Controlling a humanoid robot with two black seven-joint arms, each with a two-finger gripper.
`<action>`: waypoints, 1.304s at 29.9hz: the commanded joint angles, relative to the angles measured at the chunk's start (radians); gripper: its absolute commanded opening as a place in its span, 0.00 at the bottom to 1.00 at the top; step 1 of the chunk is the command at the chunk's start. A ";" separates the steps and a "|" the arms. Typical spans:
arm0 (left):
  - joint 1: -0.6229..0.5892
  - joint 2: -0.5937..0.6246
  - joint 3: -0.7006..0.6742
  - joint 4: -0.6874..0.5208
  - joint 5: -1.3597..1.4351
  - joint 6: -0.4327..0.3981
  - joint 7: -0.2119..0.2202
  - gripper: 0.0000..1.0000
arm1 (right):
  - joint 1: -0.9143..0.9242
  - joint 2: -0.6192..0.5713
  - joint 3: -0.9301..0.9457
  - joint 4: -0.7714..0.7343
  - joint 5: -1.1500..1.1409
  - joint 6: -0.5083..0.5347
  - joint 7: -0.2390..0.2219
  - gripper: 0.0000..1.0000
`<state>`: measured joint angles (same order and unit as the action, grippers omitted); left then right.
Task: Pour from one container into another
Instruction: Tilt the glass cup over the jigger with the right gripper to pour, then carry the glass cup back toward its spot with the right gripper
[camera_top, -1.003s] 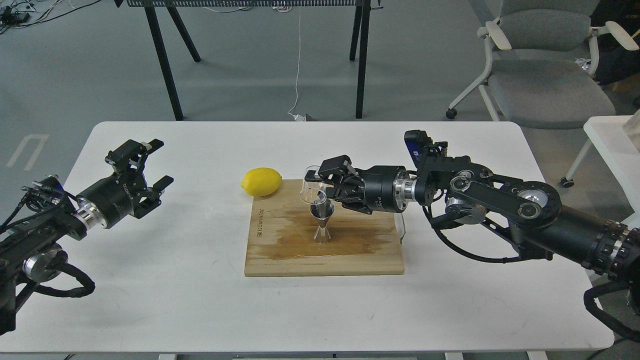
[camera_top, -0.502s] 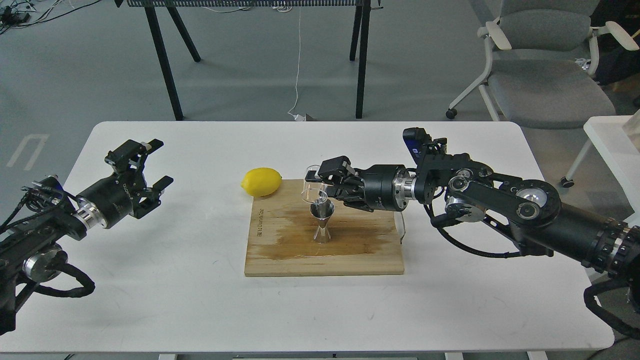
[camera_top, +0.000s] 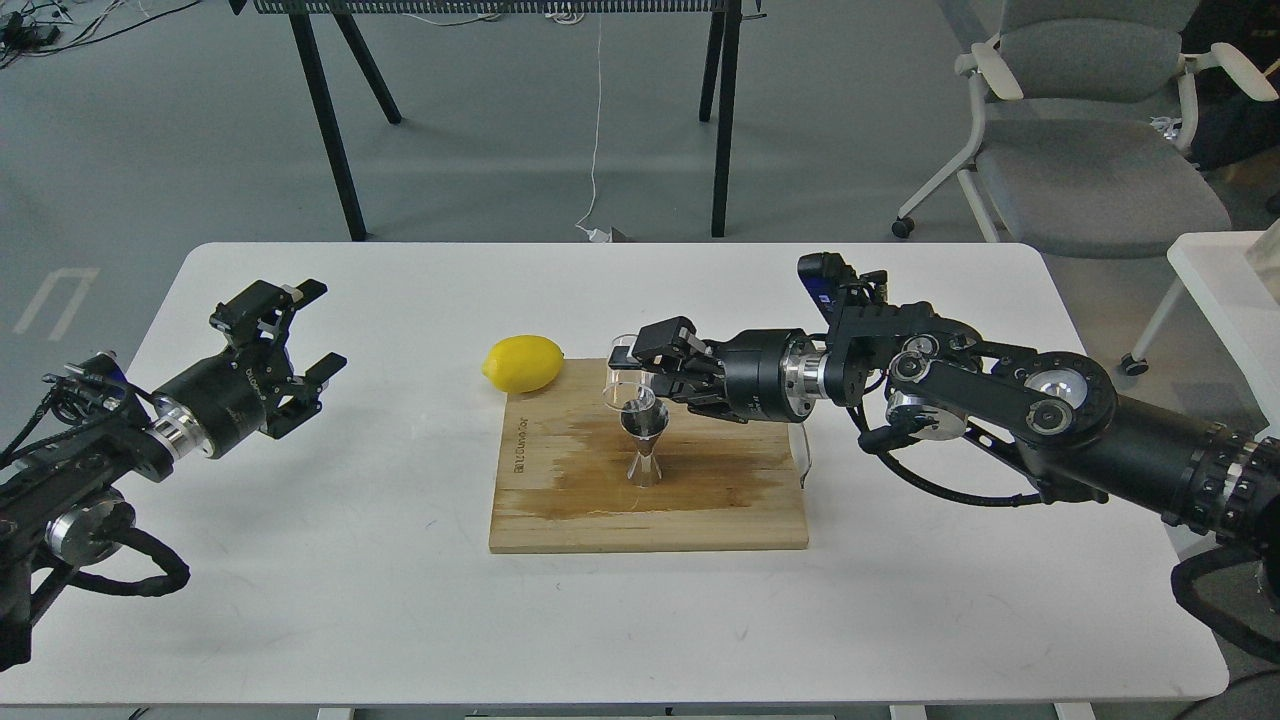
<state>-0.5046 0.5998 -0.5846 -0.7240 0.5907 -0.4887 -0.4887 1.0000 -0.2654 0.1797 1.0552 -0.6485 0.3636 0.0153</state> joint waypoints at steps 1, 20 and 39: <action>0.000 0.000 0.000 0.000 0.000 0.000 0.000 1.00 | -0.001 -0.003 0.010 0.000 0.009 0.000 0.000 0.45; 0.003 -0.002 0.000 0.000 0.000 0.000 0.000 1.00 | -0.302 -0.058 0.389 0.026 0.280 0.083 0.023 0.45; 0.003 -0.026 0.000 0.020 0.000 0.000 0.000 1.00 | -0.742 -0.055 0.842 0.023 0.801 0.125 0.086 0.45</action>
<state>-0.5018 0.5744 -0.5844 -0.7040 0.5904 -0.4887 -0.4887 0.2969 -0.3198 1.0064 1.0898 0.0350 0.4887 0.0831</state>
